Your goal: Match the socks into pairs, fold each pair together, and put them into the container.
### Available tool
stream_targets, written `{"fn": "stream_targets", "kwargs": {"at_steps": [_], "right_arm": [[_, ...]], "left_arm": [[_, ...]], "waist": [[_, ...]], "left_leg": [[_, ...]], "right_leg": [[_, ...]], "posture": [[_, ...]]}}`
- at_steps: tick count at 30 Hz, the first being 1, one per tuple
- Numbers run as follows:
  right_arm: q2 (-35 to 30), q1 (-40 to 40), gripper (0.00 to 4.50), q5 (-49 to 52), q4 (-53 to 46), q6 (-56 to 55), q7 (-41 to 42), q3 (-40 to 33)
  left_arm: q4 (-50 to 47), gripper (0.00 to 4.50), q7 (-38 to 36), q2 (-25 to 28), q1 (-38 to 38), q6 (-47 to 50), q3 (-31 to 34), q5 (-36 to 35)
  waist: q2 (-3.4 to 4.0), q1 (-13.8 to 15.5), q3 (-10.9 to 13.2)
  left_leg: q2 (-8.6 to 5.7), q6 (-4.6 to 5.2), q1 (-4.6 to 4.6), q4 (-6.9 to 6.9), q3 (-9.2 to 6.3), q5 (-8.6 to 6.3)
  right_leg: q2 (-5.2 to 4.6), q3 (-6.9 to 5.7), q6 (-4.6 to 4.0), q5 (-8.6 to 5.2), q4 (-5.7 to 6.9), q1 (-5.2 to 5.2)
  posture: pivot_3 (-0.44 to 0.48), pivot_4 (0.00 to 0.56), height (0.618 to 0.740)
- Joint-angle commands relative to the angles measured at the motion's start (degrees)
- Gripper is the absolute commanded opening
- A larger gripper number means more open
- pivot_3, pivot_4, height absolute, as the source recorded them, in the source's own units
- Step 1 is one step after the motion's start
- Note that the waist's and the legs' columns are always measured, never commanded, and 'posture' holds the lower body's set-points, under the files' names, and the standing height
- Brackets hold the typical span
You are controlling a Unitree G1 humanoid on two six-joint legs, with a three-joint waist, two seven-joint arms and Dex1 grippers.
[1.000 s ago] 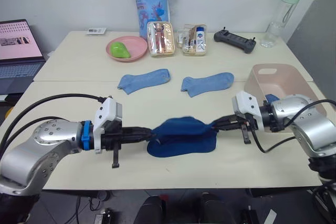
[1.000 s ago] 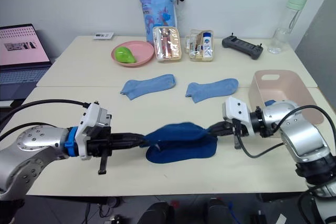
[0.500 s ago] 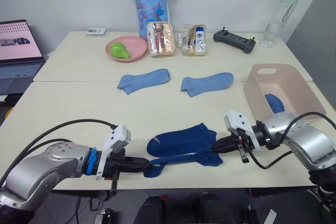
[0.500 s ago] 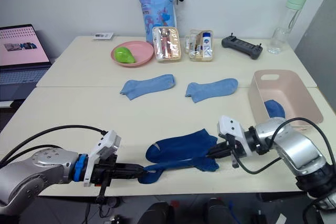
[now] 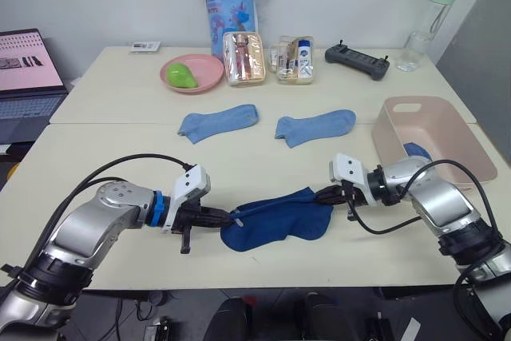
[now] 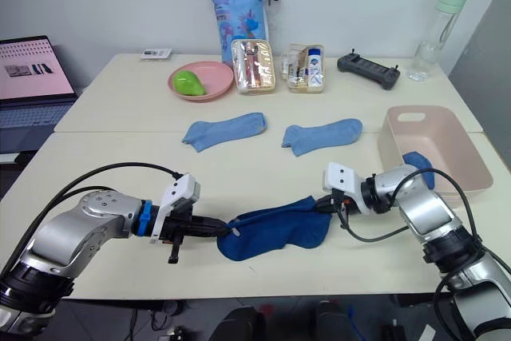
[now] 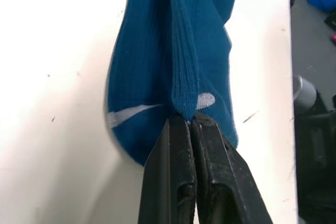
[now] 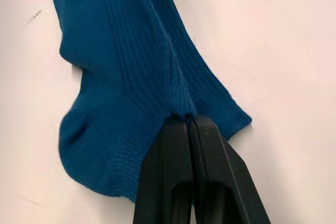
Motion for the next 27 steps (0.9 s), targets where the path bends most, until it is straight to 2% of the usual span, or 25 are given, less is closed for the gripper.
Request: {"fn": "stream_targets", "kwargs": {"at_steps": [1, 17, 27], "right_arm": [[0.25, -1.85, 0.03, -0.5, 0.42, -1.17, 1.02, -0.91], [3.37, -4.5, 0.03, -4.42, 6.49, -4.0, -0.29, -1.02], [3.17, -4.57, 0.03, -4.76, 6.66, -3.44, 0.73, -1.17]], "left_arm": [[2.73, 0.0, -2.28, -1.27, -3.51, -3.44, -1.55, 3.6], [10.54, 0.0, -5.22, -6.33, -8.14, -7.74, -2.61, 10.34], [12.63, 0.0, -6.41, -8.45, -9.65, -9.23, -2.67, 12.17]], "waist": [[0.0, 0.02, 0.0], [0.0, -0.12, 0.0], [0.0, -0.27, 0.0]], "left_leg": [[0.0, 0.0, 0.0, 0.0, 0.0, 0.0], [-0.02, 0.0, -0.03, 0.03, 0.0, 0.0], [-0.02, 0.0, -0.03, 0.04, -0.01, 0.0]], "right_leg": [[0.0, 0.0, 0.0, 0.0, 0.01, 0.0], [0.0, 0.01, 0.0, 0.0, 0.0, -0.02], [0.0, 0.0, 0.0, 0.0, 0.01, -0.02]], "posture": [[0.0, 0.15, 0.74], [0.0, 0.15, 0.74], [0.0, 0.15, 0.74]]}}
